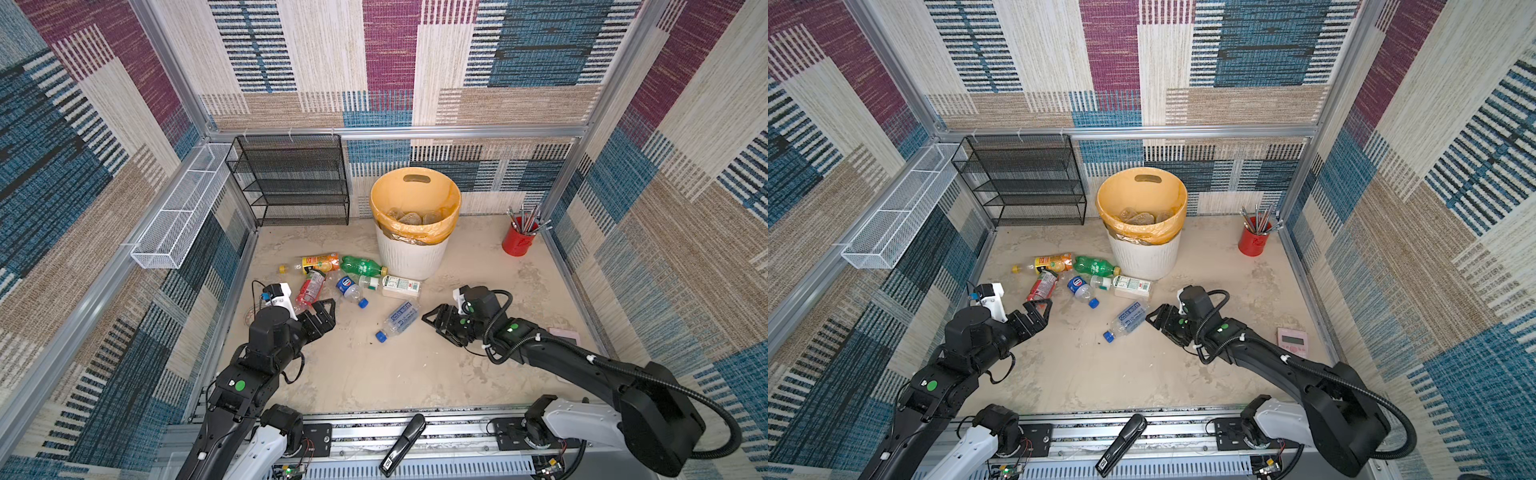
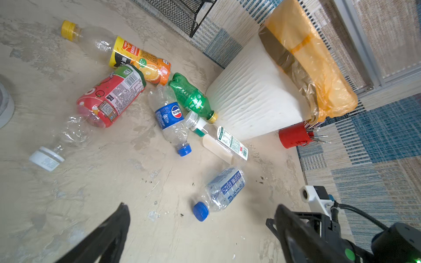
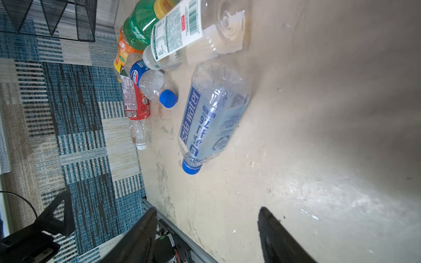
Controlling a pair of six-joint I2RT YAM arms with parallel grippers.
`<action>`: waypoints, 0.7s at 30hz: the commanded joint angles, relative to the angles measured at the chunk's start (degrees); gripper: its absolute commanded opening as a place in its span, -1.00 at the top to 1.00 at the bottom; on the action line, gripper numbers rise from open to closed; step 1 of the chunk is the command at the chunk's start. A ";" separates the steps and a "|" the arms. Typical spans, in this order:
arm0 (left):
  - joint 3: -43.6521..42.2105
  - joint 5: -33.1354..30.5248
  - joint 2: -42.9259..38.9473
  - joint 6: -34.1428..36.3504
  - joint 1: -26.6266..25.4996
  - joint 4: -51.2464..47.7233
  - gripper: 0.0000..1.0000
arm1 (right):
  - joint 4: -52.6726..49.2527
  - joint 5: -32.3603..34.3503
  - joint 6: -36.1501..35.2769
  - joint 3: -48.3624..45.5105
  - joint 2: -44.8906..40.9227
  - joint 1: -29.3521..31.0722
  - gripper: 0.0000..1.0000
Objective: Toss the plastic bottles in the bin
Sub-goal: 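Return the left gripper to the pile while the right gripper reaches for soda water, then lower the right gripper onto the blue-capped soda water bottle and close it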
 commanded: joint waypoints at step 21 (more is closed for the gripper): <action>-0.79 12.53 -1.27 8.28 0.06 -7.51 -0.97 | -28.05 21.59 17.59 33.73 26.31 11.67 -0.64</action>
